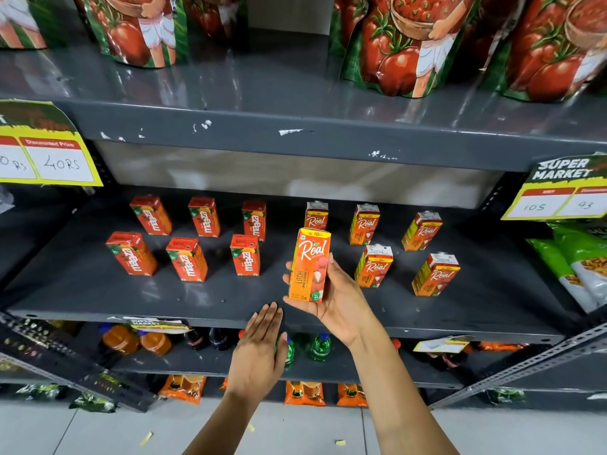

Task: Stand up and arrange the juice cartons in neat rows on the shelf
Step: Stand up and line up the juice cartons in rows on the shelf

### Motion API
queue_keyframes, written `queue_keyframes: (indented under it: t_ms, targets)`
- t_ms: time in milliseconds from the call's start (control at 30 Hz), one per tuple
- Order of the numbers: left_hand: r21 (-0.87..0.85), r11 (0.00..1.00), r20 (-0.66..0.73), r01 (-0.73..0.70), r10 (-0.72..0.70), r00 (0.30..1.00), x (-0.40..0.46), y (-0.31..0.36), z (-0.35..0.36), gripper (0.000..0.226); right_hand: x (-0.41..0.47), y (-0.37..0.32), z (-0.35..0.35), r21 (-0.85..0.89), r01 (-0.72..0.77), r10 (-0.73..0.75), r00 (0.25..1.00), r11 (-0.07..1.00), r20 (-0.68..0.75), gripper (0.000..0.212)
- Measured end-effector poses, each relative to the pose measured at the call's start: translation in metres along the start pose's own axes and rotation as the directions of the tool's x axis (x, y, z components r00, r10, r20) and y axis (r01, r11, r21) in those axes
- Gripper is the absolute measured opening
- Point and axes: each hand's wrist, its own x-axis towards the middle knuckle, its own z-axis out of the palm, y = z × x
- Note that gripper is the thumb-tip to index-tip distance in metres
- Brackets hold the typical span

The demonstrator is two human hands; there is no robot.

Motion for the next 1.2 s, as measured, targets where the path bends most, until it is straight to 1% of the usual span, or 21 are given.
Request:
queue_keyframes:
  t_ms: [100,200,267,333,433,467,533,633,733,833,1033,1133,1200]
  targets:
    - [-0.001,1.0,-0.004,0.006,-0.006,1.0,0.0,0.0,0.0,0.05,0.0,0.001,-0.001,-0.012,0.004,-0.004,1.0,1.0,-0.002,0.048]
    - [-0.008,1.0,-0.01,-0.006,0.006,1.0,-0.001,-0.001,0.001,0.05,0.001,0.0,-0.002,-0.039,-0.006,0.006,1.0,0.999,0.001,0.056]
    - [-0.013,1.0,-0.021,-0.011,0.011,1.0,-0.001,-0.001,0.001,0.049,0.002,-0.001,-0.003,-0.111,0.0,-0.002,1.0,0.994,-0.014,0.059]
    - [-0.017,1.0,-0.027,-0.018,0.018,0.999,-0.001,-0.001,0.002,0.049,0.007,-0.003,-0.005,-0.215,0.024,-0.033,0.999,0.976,-0.035,0.055]
    - [-0.008,1.0,-0.025,-0.023,0.022,0.999,0.0,-0.001,0.002,0.049,0.018,-0.01,-0.011,-0.425,0.062,-0.097,0.993,0.903,-0.061,0.035]
    - [-0.006,1.0,-0.025,-0.021,0.021,0.999,0.0,-0.001,0.002,0.049,0.023,-0.012,-0.014,-0.494,0.074,-0.127,0.989,0.866,-0.074,0.032]
    - [-0.011,1.0,-0.027,-0.018,0.017,0.999,0.0,-0.001,0.001,0.049,0.033,-0.014,-0.021,-0.613,0.096,-0.188,0.978,0.784,-0.089,0.035]
    - [-0.023,1.0,-0.029,-0.014,0.014,0.999,0.0,0.0,-0.001,0.049,0.042,-0.013,-0.031,-0.718,0.105,-0.235,0.968,0.688,-0.084,0.042]
    - [-0.033,0.999,-0.02,-0.013,0.012,1.0,0.0,0.001,0.0,0.048,0.045,-0.009,-0.041,-0.761,0.094,-0.243,0.966,0.642,-0.086,0.045]
    - [-0.036,0.999,-0.016,-0.007,0.007,1.0,0.001,0.0,-0.001,0.048,0.047,-0.003,-0.05,-0.767,0.086,-0.234,0.968,0.635,-0.086,0.039]
    - [-0.026,1.0,-0.004,-0.005,0.004,1.0,0.001,-0.002,0.0,0.05,0.044,0.0,-0.054,-0.817,0.056,-0.242,0.965,0.573,-0.103,0.046]
    - [-0.017,1.0,-0.013,0.018,-0.019,1.0,0.001,0.002,0.003,0.056,0.029,0.003,-0.061,-0.833,0.039,-0.289,0.946,0.552,-0.146,0.055]
    - [-0.019,0.999,-0.009,-0.035,0.035,0.999,0.003,0.016,0.007,0.057,0.012,0.003,-0.071,-0.841,0.03,-0.373,0.904,0.54,-0.207,0.052]
